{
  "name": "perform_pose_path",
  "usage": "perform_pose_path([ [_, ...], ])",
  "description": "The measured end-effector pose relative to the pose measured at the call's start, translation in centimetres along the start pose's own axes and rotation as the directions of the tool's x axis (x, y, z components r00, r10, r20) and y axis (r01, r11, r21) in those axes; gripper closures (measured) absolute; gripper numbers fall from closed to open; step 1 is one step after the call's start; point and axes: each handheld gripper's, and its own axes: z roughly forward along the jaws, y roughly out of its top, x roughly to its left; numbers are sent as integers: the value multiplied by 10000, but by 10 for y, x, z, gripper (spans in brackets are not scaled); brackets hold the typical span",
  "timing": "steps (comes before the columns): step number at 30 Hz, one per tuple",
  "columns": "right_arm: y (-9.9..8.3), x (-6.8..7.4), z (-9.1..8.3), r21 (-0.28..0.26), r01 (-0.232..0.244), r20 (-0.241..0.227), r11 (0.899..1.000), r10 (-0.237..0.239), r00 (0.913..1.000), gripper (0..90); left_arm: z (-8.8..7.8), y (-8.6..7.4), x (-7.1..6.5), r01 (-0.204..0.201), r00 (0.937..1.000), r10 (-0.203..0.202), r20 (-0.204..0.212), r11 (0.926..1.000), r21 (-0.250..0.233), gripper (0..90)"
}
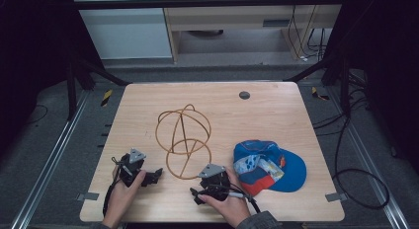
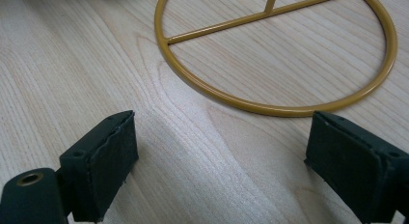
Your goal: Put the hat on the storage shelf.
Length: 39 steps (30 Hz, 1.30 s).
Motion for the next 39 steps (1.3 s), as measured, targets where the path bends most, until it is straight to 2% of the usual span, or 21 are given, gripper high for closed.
perform_pose_path([
  [4,2,1,-4,293,134,35,9995,-135,9999,108,0,0,0,-15,10000,15,-13,10000,-9,0],
  [7,9,2,-17,575,549,1,9968,-550,9985,104,0,-1,0,-31,10000,31,-15,10000,14,0],
  [11,25,-3,-48,754,1250,-103,9893,-1246,9922,103,-1,-1,0,-53,10000,53,-4,10000,36,0],
  [13,32,-9,-67,830,1660,-149,9826,-1653,9861,107,-2,-2,0,-63,10000,63,5,10000,37,0],
  [16,39,-25,-94,1074,2067,-126,9725,-2065,9784,102,-2,-2,0,-74,10000,74,-3,10000,60,0],
  [18,41,-36,-106,1177,2122,-9,9701,-2136,9769,104,-2,-2,0,-65,10000,65,7,10000,42,0],
  [21,43,-58,-126,1427,2096,68,9673,-2128,9771,110,-2,-2,0,-90,10000,90,6,9999,61,0],
  [24,43,-77,-141,1651,2211,182,9612,-2271,9737,115,-2,-2,0,-99,10000,99,11,9999,66,0],
  [29,40,-112,-166,1862,2083,335,9602,-2181,9753,127,-2,-2,0,-98,10000,98,17,9999,66,0],
  [35,33,-146,-174,2196,1851,422,9579,-1989,9791,141,-2,-2,0,-114,9999,114,17,9999,66,0],
  [37,29,-155,-170,2395,1808,228,9539,-1917,9812,143,-2,-2,0,-117,9999,117,17,9999,67,0],
  [39,25,-161,-164,2721,1835,110,9446,-1938,9810,153,-2,-2,0,-119,9999,119,18,9999,69,0],
])
